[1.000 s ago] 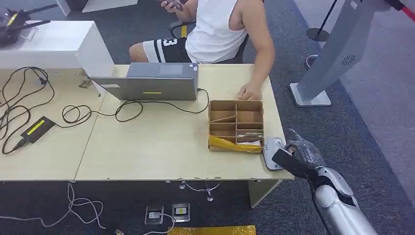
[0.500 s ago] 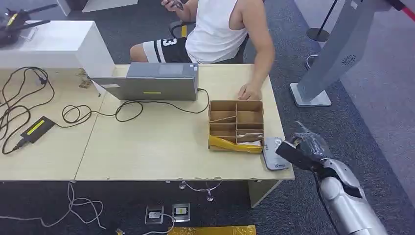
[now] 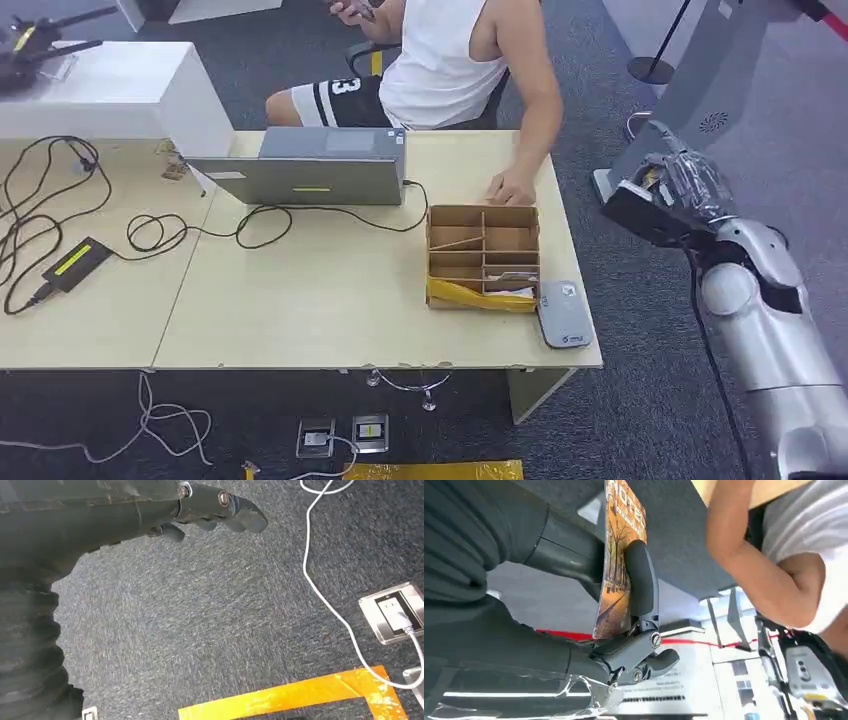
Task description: Pass the card to the sensor for recognition and then transmit it.
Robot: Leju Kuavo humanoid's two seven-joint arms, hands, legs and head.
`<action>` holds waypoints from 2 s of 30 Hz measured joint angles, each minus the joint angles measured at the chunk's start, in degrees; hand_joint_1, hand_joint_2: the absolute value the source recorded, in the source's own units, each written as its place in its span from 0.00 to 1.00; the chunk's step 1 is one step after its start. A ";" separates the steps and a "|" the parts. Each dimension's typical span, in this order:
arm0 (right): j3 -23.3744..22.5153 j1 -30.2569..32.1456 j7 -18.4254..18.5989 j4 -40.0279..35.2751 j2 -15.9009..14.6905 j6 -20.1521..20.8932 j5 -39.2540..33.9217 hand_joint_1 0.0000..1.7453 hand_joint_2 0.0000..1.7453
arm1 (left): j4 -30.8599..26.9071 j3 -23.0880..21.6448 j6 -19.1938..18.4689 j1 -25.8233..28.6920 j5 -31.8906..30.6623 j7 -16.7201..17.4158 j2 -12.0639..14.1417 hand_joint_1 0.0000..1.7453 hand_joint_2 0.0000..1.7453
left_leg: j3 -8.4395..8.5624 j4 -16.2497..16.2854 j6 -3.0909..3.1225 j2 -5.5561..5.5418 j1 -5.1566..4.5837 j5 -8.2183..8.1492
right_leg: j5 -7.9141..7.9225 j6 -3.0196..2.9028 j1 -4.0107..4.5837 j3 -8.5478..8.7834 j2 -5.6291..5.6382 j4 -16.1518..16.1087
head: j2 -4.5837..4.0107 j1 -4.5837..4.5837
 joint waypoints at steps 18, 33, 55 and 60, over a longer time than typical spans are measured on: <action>11.85 -24.46 -4.39 29.26 9.11 -4.61 13.59 0.95 1.00 | -1.31 -3.54 -2.62 -3.50 -4.59 2.40 -0.42 0.00 1.00 | -0.18 0.01 -0.04 -0.35 0.08 0.11 | 0.01 -0.06 0.08 -0.08 -0.37 0.05 | 0.00 0.02; 15.76 -27.58 -3.34 40.15 12.79 -4.61 13.53 0.94 1.00 | -1.40 -4.76 -2.97 -3.70 -4.70 2.58 -0.44 0.00 0.00 | -0.15 0.02 -0.06 -0.33 0.08 0.12 | 0.01 -0.06 0.09 -0.08 -0.33 0.03 | 0.00 0.00; 17.16 -27.47 -7.69 44.09 13.75 -14.27 7.32 0.00 1.00 | -1.40 -4.79 -2.45 -3.18 -2.97 2.60 -0.48 0.00 0.00 | -0.14 0.02 -0.06 -0.30 0.08 0.12 | 0.01 -0.06 0.09 -0.08 -0.24 0.04 | 0.00 0.02; 15.74 -27.53 -11.66 43.63 14.23 -15.74 -0.19 0.00 1.00 | -1.40 -4.79 -2.10 -2.90 -2.53 2.62 -0.52 0.00 0.00 | -0.15 0.02 -0.06 -0.29 0.08 0.12 | 0.01 -0.05 0.08 -0.08 -0.26 0.04 | 0.00 0.02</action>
